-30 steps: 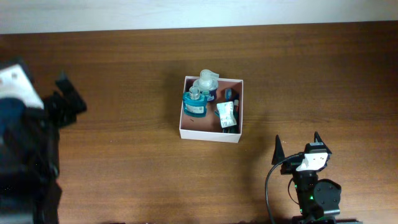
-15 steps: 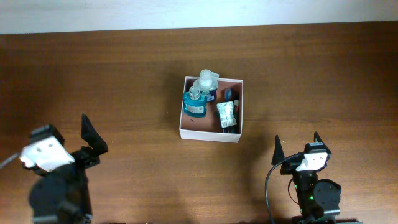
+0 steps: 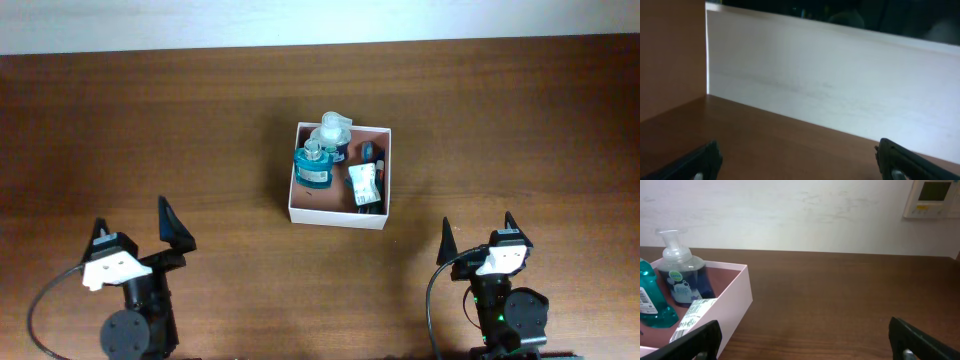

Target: Pack container

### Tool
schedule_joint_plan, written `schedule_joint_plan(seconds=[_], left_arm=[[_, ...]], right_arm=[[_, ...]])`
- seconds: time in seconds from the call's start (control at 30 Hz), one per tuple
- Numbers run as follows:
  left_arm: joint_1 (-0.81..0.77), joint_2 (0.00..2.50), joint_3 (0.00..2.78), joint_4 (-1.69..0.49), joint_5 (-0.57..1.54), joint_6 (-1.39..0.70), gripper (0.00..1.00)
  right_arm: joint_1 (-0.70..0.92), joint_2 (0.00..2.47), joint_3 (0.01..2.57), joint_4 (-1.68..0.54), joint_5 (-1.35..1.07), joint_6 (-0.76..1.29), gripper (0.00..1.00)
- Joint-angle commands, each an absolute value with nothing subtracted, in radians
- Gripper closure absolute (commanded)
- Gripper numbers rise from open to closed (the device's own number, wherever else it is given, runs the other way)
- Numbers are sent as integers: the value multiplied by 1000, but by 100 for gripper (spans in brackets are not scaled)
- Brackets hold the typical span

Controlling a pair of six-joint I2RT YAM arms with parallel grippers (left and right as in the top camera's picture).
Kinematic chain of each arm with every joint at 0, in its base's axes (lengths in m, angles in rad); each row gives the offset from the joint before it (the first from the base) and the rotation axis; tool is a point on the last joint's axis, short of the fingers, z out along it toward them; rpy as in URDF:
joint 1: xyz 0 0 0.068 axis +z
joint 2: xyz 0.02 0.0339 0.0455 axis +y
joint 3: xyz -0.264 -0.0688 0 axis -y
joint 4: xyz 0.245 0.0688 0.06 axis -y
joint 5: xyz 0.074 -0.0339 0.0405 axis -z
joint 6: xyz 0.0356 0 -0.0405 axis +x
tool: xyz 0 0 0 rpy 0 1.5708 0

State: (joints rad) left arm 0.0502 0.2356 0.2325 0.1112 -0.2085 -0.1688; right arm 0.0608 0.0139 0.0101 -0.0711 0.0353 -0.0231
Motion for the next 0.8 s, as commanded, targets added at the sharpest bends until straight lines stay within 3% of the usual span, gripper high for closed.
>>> schedule_joint_plan(seconds=[0.0,0.77], left_arm=[[49,195,161,159,-179,-170,1],[49,14,9,158,-119,-170,1]], right_arm=[[65,4,6,-80,33,-22,2],[65,4,6,-80,33,-22,2]])
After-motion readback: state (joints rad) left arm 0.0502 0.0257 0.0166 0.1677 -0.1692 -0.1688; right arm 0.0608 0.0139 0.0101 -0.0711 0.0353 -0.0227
